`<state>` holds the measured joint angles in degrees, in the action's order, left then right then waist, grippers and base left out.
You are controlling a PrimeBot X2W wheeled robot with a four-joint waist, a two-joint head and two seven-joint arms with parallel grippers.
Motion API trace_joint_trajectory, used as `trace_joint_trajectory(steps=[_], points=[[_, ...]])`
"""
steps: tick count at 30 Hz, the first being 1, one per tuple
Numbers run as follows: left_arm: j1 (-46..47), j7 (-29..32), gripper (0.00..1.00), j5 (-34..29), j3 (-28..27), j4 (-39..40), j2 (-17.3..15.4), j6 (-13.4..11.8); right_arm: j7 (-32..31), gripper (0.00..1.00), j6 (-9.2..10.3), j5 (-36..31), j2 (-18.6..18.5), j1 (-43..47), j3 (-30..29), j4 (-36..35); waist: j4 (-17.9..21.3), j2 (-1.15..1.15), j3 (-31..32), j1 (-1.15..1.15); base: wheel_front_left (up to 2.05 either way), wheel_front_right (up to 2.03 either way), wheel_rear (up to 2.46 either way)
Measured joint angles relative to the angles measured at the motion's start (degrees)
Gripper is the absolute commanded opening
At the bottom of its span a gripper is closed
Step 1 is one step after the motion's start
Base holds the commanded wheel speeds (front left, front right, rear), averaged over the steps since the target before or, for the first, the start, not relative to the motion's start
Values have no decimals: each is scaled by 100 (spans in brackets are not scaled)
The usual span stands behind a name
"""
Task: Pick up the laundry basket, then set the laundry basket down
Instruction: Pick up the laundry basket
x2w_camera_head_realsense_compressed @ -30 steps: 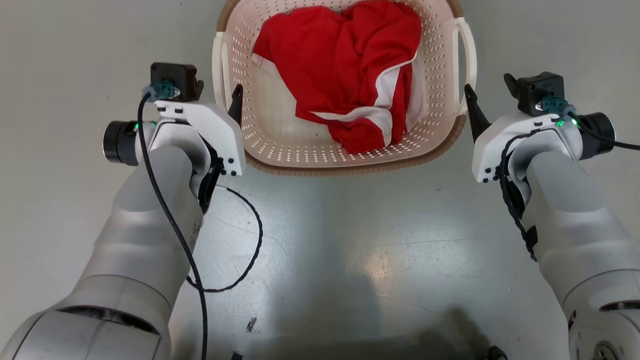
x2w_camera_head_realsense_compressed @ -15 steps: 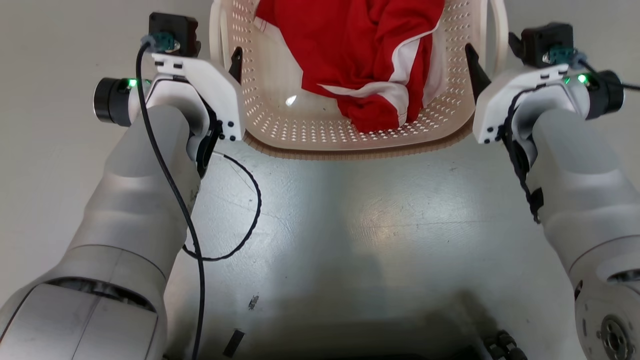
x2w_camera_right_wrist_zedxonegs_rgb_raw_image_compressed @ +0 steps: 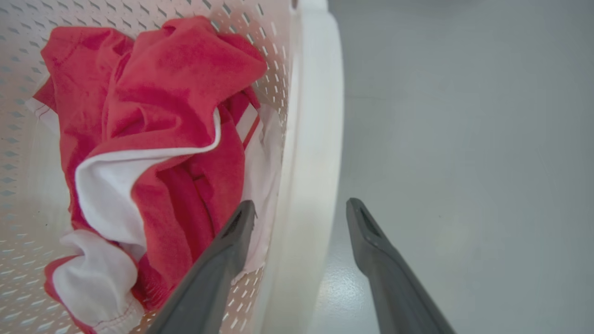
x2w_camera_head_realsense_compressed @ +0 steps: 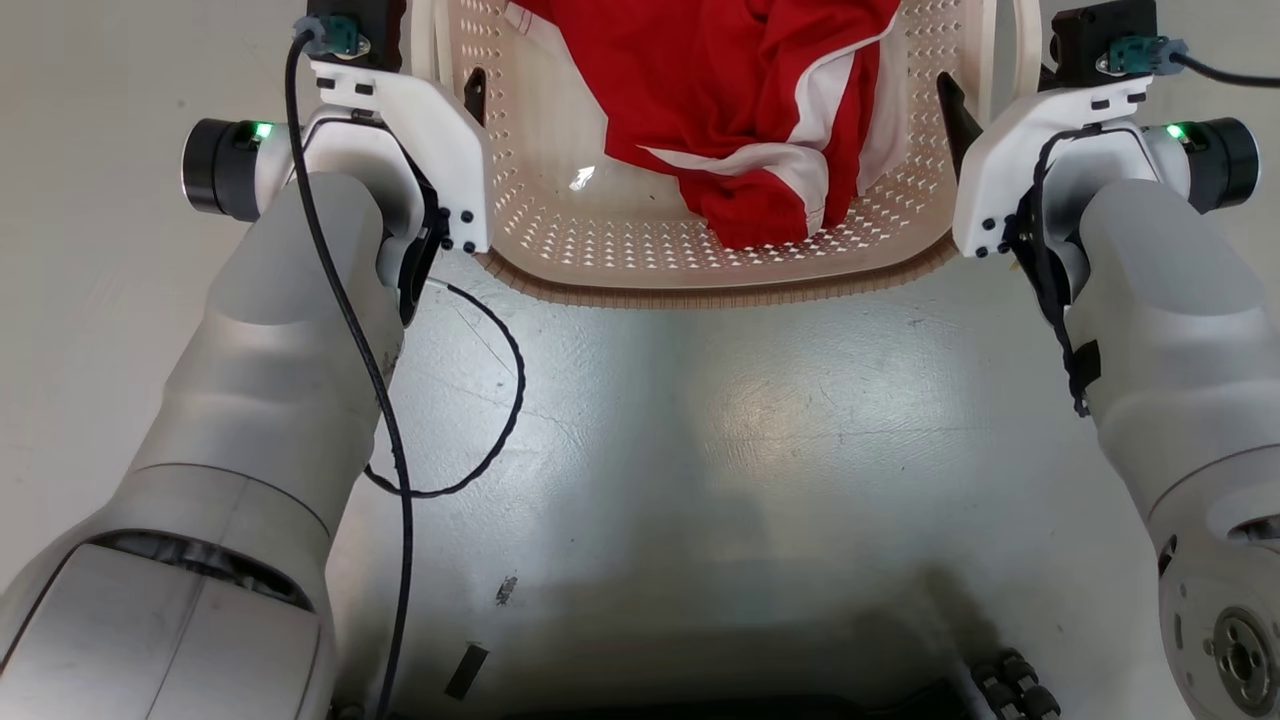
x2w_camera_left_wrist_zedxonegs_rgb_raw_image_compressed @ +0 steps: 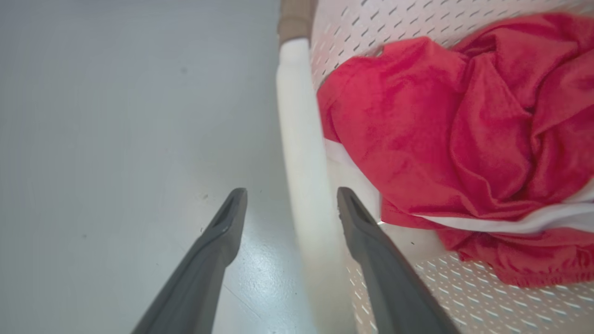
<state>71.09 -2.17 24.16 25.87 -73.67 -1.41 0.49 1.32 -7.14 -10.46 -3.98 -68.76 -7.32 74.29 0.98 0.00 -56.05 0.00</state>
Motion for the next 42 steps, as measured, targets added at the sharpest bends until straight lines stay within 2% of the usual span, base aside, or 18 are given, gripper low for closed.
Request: trace_joint_trajectory(steps=[5, 6, 11, 14, 15, 20, 21, 22, 23, 24, 25, 33, 42], points=[[0, 116, 91, 132, 163, 20, 0, -51, -82, 100, 0, 56, 0, -5, -16, 3, -15, 0, 15, 0, 0, 0, 0], [0, 116, 86, 158, 199, 30, -1, -57, -83, 100, 0, 62, 0, -6, -12, 3, -16, 0, 22, 0, 0, 0, 0], [0, 170, 87, 305, 354, 66, 0, -75, -90, 100, 0, 130, 0, -66, 18, 8, -20, 0, 52, 0, 0, 0, 0], [0, 211, 85, 360, 445, 66, -2, -98, -90, 100, 0, 180, 0, -66, 32, 10, -18, 0, 63, 0, 0, 0, 0], [0, 220, 81, 374, 475, 66, -2, -98, -90, 100, 0, 211, 0, -66, 38, 10, -16, 0, 67, 0, 0, 0, 0], [0, 224, 80, 467, 600, 65, -2, -129, -109, 100, 0, 350, 0, -71, 74, 12, -17, 0, 86, 0, 0, 0, 0], [0, 226, 79, 469, 637, 64, -3, -149, -112, 100, 0, 352, 0, -72, 80, 12, -16, 0, 90, 0, 0, 0, 0], [0, 252, 71, 469, 679, 63, -3, -149, -114, 100, 0, 352, 0, -71, 85, 15, -15, 0, 92, 0, 0, 0, 0], [0, 257, 63, 469, 714, 63, -3, -149, -113, 11, 0, 352, 0, -73, 83, 14, -12, 0, 92, 0, 0, 0, 0], [0, 242, 63, 468, 755, 63, -2, -151, -129, 0, 0, 352, -2, -72, 91, 14, -14, 0, 93, 0, 0, 0, 0], [0, 242, 0, 465, 800, 62, -2, -151, -185, 0, 0, 363, -4, -70, 86, 15, -19, 0, 95, 0, 0, 0, 0], [-1, 245, 0, 594, 926, 35, 29, -199, -191, 0, -44, 399, 45, -51, 21, 37, -22, 0, 163, 0, 0, 0, 0], [-163, 304, 0, 880, 1053, 24, 35, -196, -488, 0, -44, 432, 52, 116, 76, 31, -59, 0, 430, 0, 0, 0, 0]])
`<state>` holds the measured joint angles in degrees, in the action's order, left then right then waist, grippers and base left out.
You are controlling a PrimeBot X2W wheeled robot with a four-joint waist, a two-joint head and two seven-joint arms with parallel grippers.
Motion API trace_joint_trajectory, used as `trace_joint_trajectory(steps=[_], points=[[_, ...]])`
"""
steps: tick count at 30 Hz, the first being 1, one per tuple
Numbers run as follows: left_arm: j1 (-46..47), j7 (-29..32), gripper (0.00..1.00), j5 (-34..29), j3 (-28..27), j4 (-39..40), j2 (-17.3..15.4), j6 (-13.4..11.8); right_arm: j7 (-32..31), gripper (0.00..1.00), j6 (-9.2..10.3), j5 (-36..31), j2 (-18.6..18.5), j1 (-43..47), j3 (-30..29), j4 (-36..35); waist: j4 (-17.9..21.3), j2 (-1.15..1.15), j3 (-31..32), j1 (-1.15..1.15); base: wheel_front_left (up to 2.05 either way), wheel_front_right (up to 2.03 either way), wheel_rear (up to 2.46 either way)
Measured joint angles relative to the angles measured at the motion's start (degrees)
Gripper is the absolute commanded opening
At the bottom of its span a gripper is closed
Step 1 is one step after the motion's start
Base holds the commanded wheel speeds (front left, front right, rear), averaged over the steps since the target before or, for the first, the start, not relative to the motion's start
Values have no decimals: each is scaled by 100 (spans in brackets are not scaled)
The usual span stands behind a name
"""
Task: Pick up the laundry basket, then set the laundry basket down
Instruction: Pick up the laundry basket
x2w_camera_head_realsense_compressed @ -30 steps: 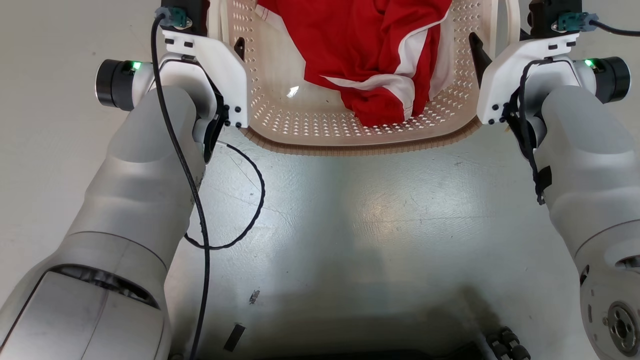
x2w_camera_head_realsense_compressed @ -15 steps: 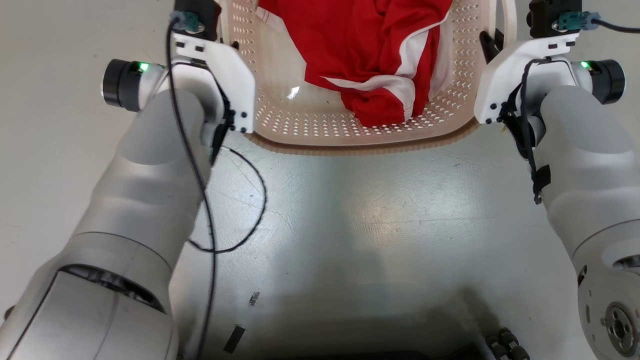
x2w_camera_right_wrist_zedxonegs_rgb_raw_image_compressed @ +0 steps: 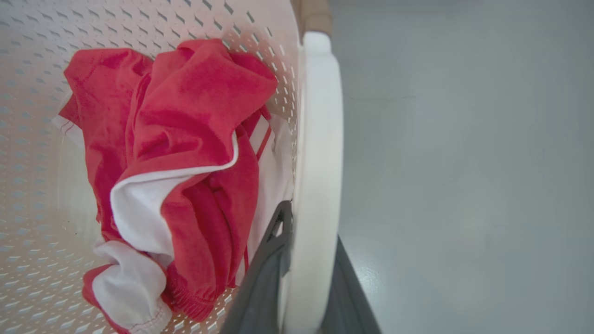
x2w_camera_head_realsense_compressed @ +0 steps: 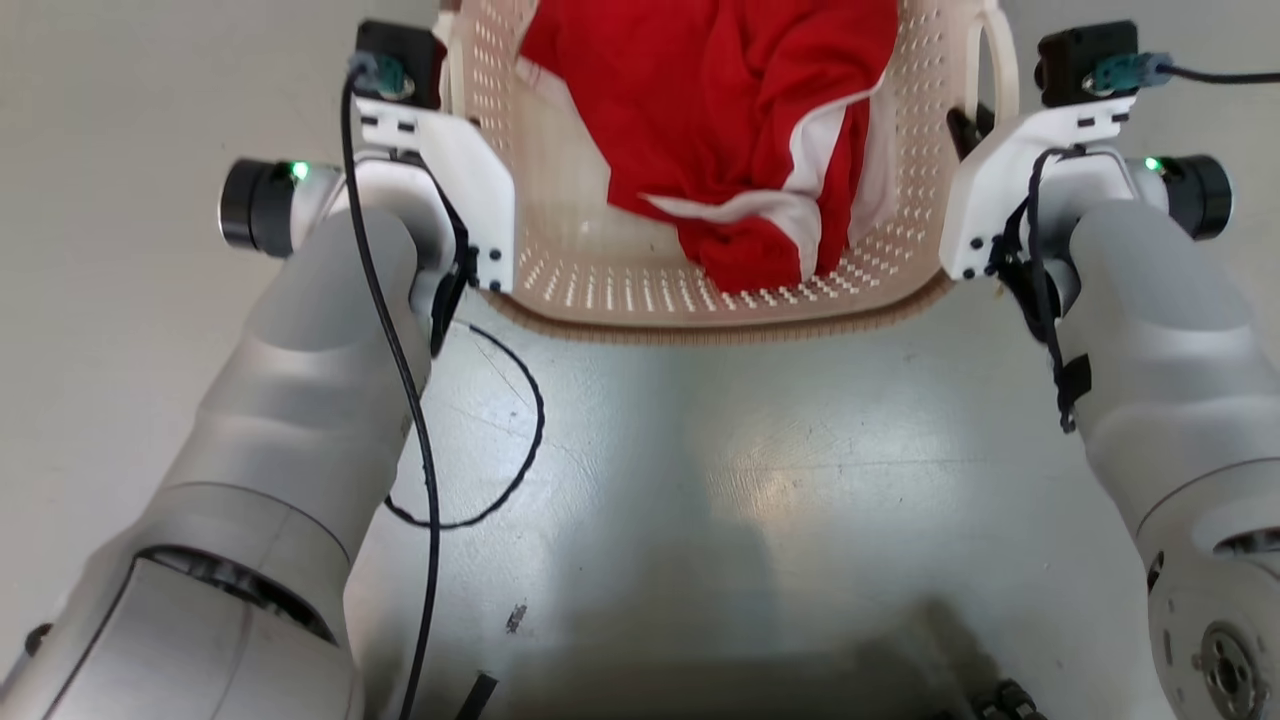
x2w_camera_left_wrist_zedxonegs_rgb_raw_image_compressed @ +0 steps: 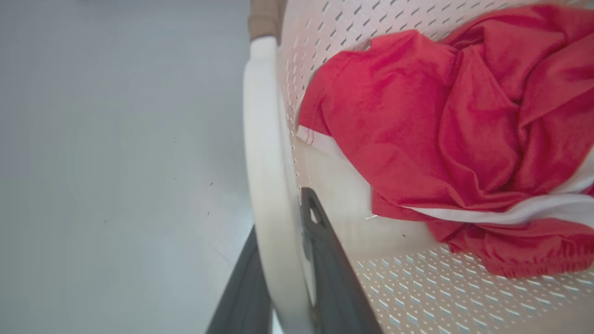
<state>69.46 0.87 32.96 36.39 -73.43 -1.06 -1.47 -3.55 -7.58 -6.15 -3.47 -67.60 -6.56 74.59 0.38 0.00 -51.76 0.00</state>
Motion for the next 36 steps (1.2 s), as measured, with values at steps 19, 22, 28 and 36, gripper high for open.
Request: trace_joint_trajectory(steps=[19, 22, 28, 36], points=[[-1101, 479, 0, 713, 497, 58, -35, 64, -683, 0, 4, 1503, -9, 982, 1642, -27, 19, 0, 1456, 0, 0, 0, 0], [-1364, 591, 0, 860, 598, 64, -46, 68, -901, 0, 10, 1939, -27, 1226, 2116, -172, 45, 0, 1823, 0, 0, 0, 0], [-1920, 881, 0, 1111, 771, 64, -77, 104, -1224, 0, 52, 2553, -34, 1752, 2832, -343, 121, 0, 2582, 0, 0, 0, 0], [-2608, 1185, 0, 1415, 1004, 58, -83, 104, -1490, 0, 52, 3151, -44, 2418, 3527, -402, 280, 0, 3710, 0, 0, 0, 0]])
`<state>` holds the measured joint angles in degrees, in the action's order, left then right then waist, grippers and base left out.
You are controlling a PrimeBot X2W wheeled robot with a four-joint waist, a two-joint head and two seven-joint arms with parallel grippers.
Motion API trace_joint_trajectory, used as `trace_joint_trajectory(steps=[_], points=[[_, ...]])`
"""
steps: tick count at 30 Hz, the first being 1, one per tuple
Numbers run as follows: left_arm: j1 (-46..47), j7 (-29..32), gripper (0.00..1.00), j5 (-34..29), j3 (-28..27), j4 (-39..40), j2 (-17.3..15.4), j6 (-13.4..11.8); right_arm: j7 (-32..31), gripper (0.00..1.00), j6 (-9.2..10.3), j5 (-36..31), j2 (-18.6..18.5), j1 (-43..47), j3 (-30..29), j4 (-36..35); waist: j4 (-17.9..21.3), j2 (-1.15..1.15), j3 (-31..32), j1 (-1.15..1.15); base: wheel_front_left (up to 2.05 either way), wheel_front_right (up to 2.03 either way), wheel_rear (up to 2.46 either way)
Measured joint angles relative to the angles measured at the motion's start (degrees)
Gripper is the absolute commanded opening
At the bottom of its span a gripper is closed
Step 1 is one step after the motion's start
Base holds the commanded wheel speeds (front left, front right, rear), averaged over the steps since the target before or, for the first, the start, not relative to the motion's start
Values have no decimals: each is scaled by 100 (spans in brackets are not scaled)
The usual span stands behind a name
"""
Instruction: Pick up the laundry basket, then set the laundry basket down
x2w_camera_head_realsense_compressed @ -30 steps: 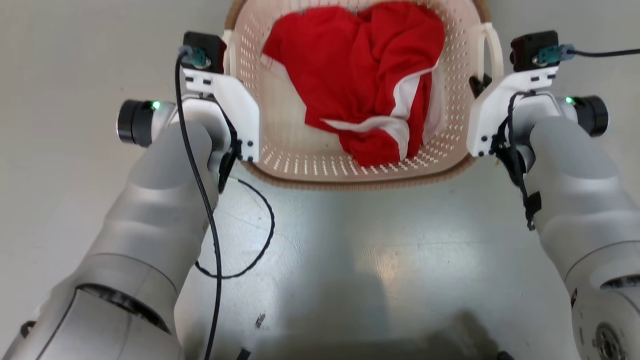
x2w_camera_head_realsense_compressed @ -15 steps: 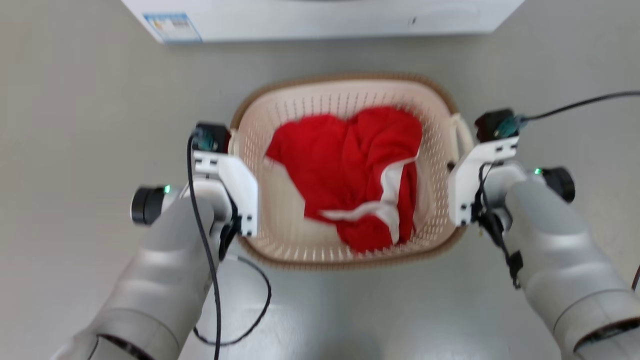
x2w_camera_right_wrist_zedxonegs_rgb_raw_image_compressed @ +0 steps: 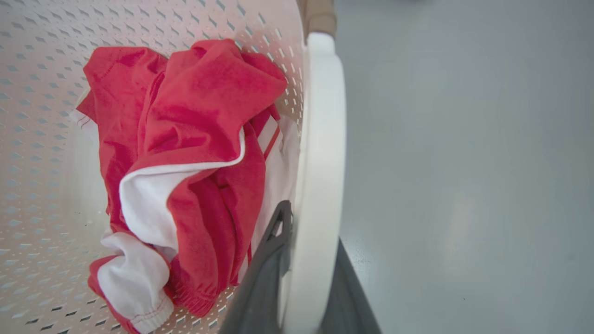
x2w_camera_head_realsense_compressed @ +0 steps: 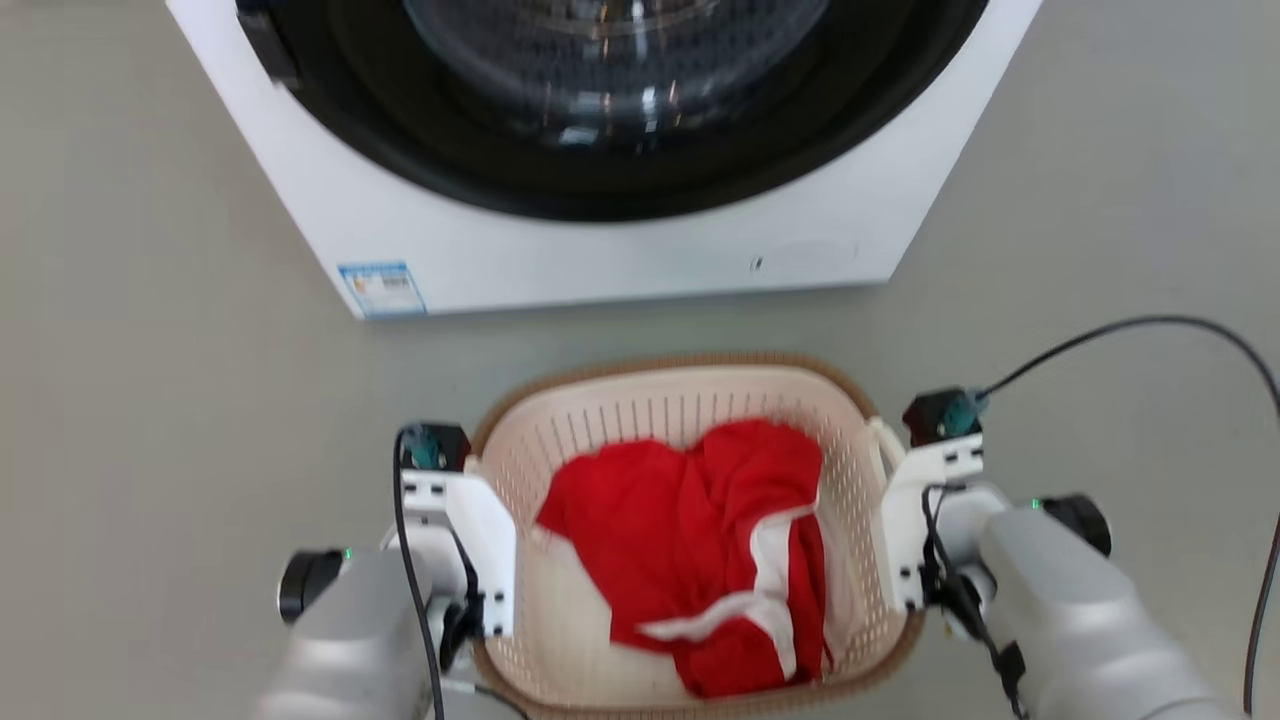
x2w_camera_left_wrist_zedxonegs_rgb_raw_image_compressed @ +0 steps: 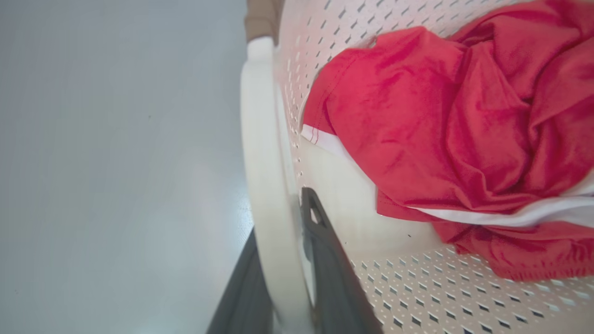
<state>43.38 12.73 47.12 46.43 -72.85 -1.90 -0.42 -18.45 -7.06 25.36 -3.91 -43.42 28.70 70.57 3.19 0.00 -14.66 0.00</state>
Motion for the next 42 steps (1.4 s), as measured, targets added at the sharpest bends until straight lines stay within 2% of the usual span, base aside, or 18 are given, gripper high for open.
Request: trace_joint_trajectory(steps=[10, 16, 42], points=[[-698, 197, 0, 357, 335, 248, -32, -59, -158, 0, 0, 430, -4, 525, 363, 70, 102, 0, 1035, 0, 0, 0, 0], [-923, 247, 0, 565, 539, 335, -43, -135, -225, 0, 1, 617, -5, 702, 510, 121, 130, 0, 1414, 0, 0, 0, 0], [-1030, 264, 0, 1152, 987, 318, -40, -168, -314, 0, 0, 1000, 0, 726, 813, 343, 29, 0, 1802, 0, 0, 0, 0]])
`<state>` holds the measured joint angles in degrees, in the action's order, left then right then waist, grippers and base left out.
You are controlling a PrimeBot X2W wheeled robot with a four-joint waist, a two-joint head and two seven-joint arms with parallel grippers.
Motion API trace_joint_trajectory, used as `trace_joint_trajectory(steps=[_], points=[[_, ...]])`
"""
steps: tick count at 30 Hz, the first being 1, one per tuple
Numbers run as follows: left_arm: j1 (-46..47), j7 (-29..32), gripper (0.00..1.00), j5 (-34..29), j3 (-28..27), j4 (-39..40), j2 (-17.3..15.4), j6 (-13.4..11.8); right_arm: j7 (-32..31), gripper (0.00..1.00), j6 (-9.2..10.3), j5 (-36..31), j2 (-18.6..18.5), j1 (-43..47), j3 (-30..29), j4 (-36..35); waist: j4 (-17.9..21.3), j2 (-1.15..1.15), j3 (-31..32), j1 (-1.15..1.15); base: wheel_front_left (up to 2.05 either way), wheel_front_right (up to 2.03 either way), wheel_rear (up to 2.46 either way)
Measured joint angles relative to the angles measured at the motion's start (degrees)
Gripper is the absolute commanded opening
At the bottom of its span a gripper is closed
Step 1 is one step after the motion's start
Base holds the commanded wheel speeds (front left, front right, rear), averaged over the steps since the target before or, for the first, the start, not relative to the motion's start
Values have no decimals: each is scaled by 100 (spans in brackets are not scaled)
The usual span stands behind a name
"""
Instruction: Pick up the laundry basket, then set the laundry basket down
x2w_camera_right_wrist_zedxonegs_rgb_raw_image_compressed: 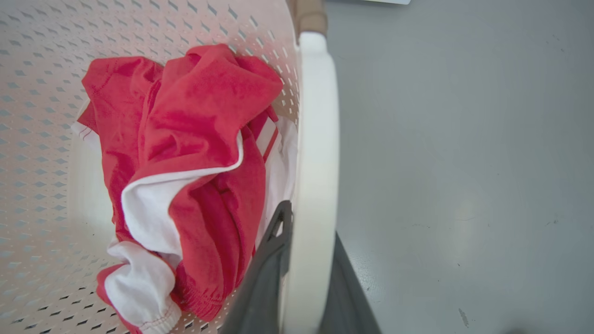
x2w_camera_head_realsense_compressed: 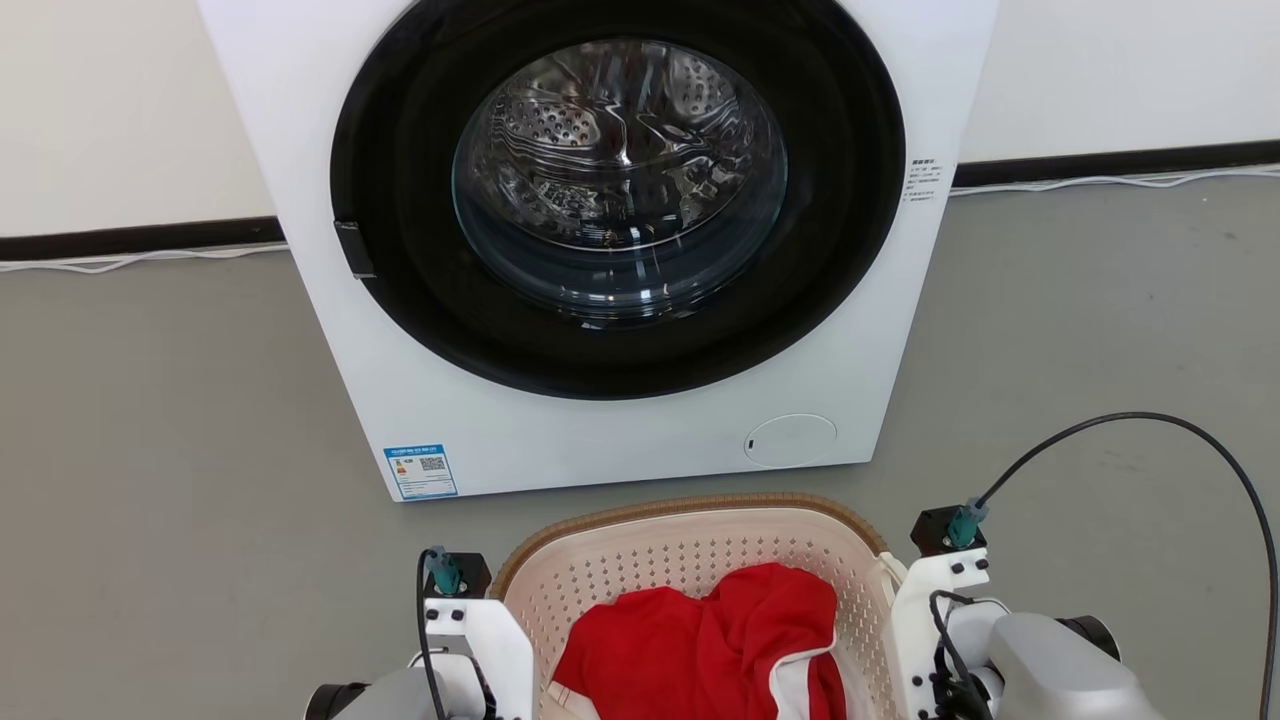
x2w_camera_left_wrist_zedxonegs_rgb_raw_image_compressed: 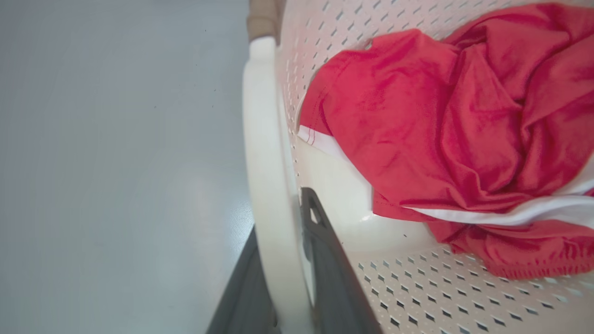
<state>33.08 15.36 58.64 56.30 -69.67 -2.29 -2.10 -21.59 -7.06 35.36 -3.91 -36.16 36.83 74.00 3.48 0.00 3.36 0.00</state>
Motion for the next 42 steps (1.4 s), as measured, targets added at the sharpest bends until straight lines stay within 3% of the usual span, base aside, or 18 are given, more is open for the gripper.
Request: trace_joint_trajectory(steps=[42], points=[[44, -159, 0, 494, 531, -220, 10, -16, 49, 0, 0, 310, 34, -5, 286, 62, 62, 0, -143, 0, 0, 0, 0]])
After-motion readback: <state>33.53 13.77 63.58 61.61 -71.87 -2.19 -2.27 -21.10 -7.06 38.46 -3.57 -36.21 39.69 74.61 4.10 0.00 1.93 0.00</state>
